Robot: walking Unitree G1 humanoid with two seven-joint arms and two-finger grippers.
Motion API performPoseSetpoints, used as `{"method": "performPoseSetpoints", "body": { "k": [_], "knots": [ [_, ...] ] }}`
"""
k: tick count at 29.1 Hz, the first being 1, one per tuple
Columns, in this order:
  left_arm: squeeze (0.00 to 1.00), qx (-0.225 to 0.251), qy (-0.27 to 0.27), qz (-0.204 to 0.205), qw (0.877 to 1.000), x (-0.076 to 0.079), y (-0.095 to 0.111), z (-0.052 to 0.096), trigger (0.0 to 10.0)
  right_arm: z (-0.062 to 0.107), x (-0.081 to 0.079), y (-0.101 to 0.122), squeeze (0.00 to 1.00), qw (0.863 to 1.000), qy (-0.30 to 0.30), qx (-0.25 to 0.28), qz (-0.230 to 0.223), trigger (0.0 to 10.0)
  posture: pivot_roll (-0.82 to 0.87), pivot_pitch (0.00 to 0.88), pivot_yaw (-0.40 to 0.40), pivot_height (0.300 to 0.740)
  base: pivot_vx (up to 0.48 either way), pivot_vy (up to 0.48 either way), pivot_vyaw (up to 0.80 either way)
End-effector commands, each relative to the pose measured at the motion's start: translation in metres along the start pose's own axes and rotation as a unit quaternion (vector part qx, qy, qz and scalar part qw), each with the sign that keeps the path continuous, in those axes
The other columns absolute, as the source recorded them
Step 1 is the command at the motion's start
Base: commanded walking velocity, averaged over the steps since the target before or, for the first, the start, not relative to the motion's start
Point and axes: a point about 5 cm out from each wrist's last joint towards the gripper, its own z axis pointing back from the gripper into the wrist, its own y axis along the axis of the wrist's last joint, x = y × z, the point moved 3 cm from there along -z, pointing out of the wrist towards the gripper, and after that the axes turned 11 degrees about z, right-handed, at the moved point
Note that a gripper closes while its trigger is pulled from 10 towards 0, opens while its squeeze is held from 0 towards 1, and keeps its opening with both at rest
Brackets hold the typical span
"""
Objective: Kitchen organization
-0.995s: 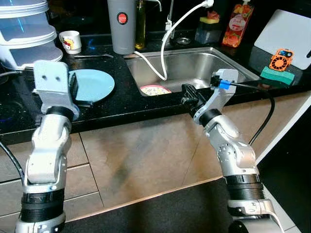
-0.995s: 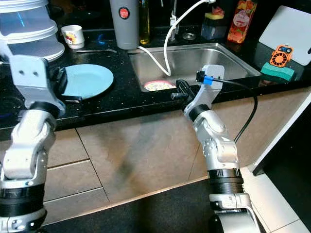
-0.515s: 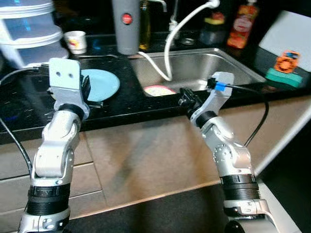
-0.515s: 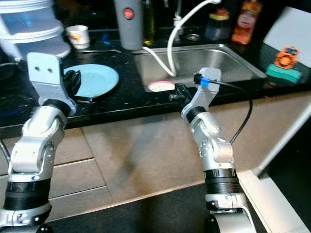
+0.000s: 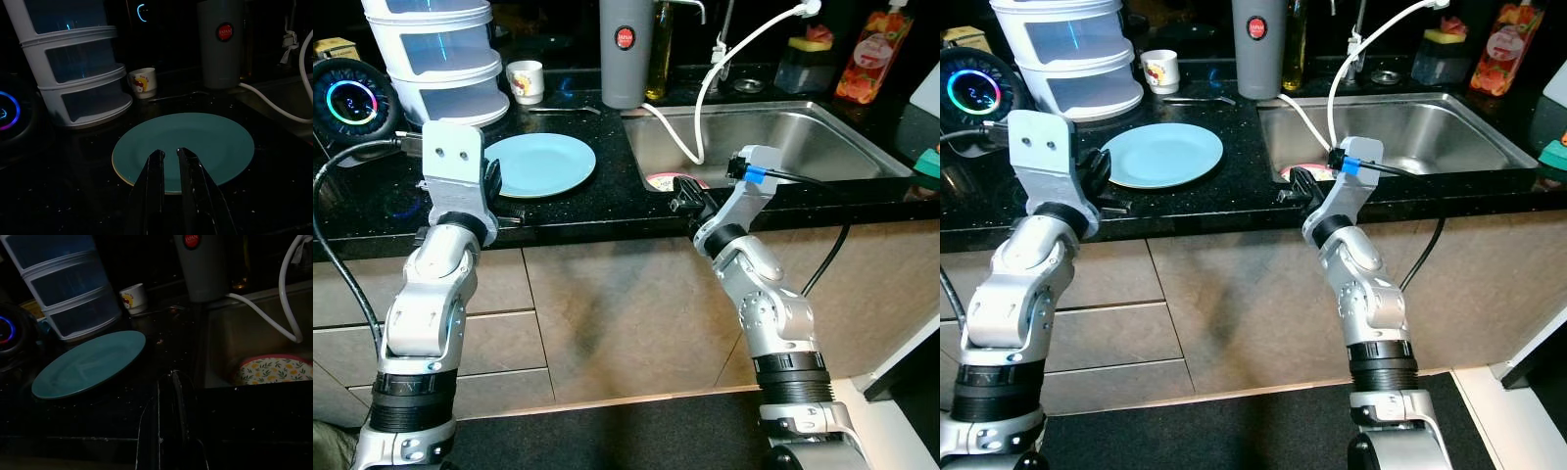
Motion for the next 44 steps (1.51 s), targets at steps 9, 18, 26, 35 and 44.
{"method": "performPoseSetpoints", "body": {
  "k": [9,18,26,35,44],
  "knots": [
    [0.0,-0.015,0.005,-0.004,1.0,-0.002,-0.004,0.004,10.0,0.002,-0.003,-0.009,0.0,1.0,0.002,-0.02,0.005,10.0,0.01,0.114,-0.006,0.74,0.0,0.0,0.0],
    [0.0,-0.011,0.02,-0.029,0.999,-0.014,0.007,0.012,10.0,-0.004,-0.024,-0.021,0.0,0.998,0.038,-0.028,-0.035,10.0,0.09,0.132,-0.06,0.74,0.0,0.0,0.0],
    [0.0,-0.021,-0.002,-0.025,0.999,-0.002,0.007,0.012,10.0,-0.004,-0.021,-0.027,0.0,0.995,0.028,-0.023,-0.089,10.0,0.11,0.145,-0.007,0.74,0.0,0.0,0.0],
    [0.0,-0.04,-0.039,-0.006,0.998,0.018,0.003,0.003,10.0,0.008,-0.004,-0.033,0.0,0.994,-0.011,-0.015,-0.105,10.0,0.13,0.146,0.08,0.74,0.0,0.0,0.0],
    [0.0,-0.061,-0.03,0.014,0.998,0.013,-0.01,0.001,10.0,0.012,-0.01,-0.034,0.0,0.993,-0.009,-0.009,-0.114,10.0,0.09,0.13,0.083,0.74,0.0,0.0,0.0]
  ]
}}
